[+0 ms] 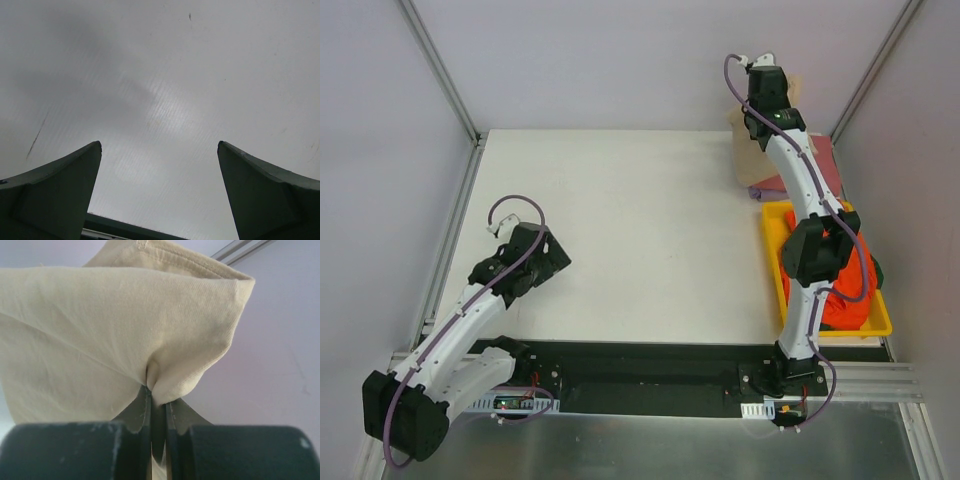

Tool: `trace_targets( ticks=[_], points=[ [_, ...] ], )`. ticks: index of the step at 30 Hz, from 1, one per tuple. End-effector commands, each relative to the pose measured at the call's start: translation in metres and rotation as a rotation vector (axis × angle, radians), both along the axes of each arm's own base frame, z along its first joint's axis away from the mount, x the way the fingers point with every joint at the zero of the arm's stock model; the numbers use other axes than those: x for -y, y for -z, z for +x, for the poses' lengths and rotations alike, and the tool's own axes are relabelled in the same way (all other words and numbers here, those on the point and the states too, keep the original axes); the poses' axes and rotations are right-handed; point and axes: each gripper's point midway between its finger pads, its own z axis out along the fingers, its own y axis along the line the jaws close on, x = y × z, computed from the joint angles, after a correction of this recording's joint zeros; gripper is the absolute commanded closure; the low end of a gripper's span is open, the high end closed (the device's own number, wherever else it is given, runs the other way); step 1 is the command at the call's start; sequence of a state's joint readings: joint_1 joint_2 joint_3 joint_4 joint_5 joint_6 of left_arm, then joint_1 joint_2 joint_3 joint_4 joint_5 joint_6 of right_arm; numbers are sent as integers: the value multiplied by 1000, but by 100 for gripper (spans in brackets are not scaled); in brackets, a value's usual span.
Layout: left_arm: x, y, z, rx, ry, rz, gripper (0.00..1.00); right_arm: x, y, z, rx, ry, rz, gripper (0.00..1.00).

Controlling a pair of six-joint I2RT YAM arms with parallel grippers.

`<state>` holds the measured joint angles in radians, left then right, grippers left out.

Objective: Fold and stack the t-shirts
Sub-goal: Put the neatly folded tshirt into the corner of the board with the right arm

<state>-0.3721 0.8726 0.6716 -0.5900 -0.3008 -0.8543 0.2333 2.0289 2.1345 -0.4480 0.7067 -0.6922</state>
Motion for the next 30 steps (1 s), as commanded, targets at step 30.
trace_targets(
  ticks=[30],
  points=[
    [1,2,21,-100,-38,57,1,137,106,71,27,153,326,100]
  ],
)
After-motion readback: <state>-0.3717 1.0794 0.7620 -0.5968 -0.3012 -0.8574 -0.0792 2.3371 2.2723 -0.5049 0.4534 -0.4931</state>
